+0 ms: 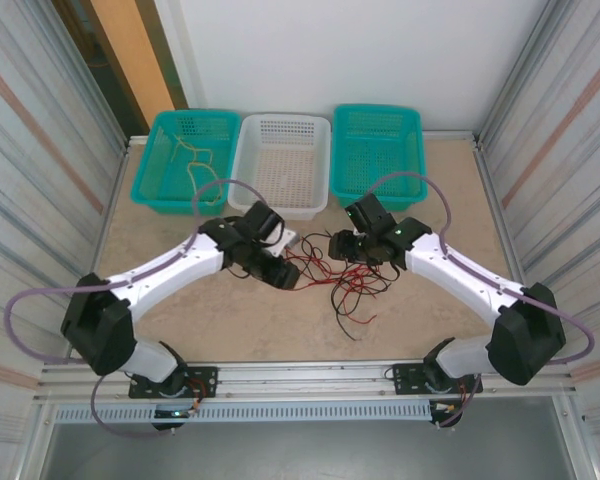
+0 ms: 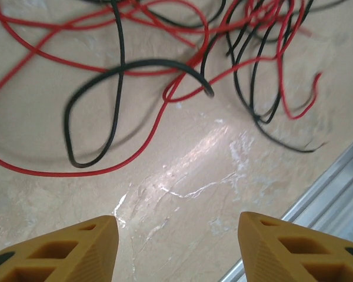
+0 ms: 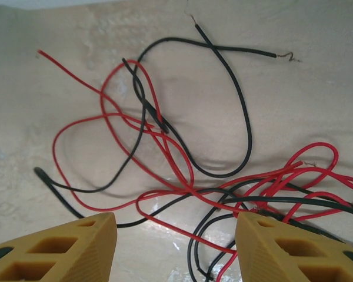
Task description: Untangle the cables
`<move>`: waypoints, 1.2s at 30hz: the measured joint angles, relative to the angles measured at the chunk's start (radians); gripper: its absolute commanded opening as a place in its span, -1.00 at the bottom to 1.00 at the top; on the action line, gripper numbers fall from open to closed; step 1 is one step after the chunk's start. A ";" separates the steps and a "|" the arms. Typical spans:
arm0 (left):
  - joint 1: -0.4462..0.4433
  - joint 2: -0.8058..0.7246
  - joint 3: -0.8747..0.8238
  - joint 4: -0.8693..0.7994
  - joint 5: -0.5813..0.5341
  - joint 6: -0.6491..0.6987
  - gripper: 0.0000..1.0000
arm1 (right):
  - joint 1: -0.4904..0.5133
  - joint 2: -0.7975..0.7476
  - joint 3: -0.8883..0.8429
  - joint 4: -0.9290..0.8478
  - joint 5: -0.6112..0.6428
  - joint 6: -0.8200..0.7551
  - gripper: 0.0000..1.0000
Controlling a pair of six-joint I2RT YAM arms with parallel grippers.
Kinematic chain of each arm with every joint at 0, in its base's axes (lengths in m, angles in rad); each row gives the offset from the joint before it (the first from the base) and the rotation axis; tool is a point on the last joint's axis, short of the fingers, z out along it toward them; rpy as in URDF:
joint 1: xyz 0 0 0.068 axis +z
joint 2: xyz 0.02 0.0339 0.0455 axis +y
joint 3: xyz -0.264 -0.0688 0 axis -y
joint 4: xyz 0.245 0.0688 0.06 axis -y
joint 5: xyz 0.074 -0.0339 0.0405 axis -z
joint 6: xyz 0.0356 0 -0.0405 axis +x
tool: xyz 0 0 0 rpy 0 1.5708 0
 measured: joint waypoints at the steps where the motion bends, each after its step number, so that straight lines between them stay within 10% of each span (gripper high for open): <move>1: -0.006 0.022 0.010 -0.006 -0.023 0.006 0.13 | 0.004 0.003 0.000 0.000 -0.003 0.001 0.10; 12: 0.001 0.116 0.084 -0.020 -0.261 0.012 -0.06 | 0.033 0.011 0.000 0.074 -0.063 0.029 0.16; 22: 0.260 -0.085 -0.004 0.037 -0.039 -0.108 -0.06 | 0.127 0.208 0.065 0.136 -0.139 0.018 0.06; 26: 0.330 -0.194 -0.031 0.049 0.051 -0.130 -0.03 | 0.127 0.270 0.106 0.135 -0.161 -0.001 -0.15; 31: 0.327 -0.230 -0.044 0.053 0.113 -0.138 -0.03 | 0.132 0.342 0.183 0.130 -0.183 -0.035 -0.98; 36: 0.327 -0.230 -0.066 0.085 0.173 -0.150 0.05 | 0.147 0.320 0.214 0.116 -0.184 -0.060 -1.00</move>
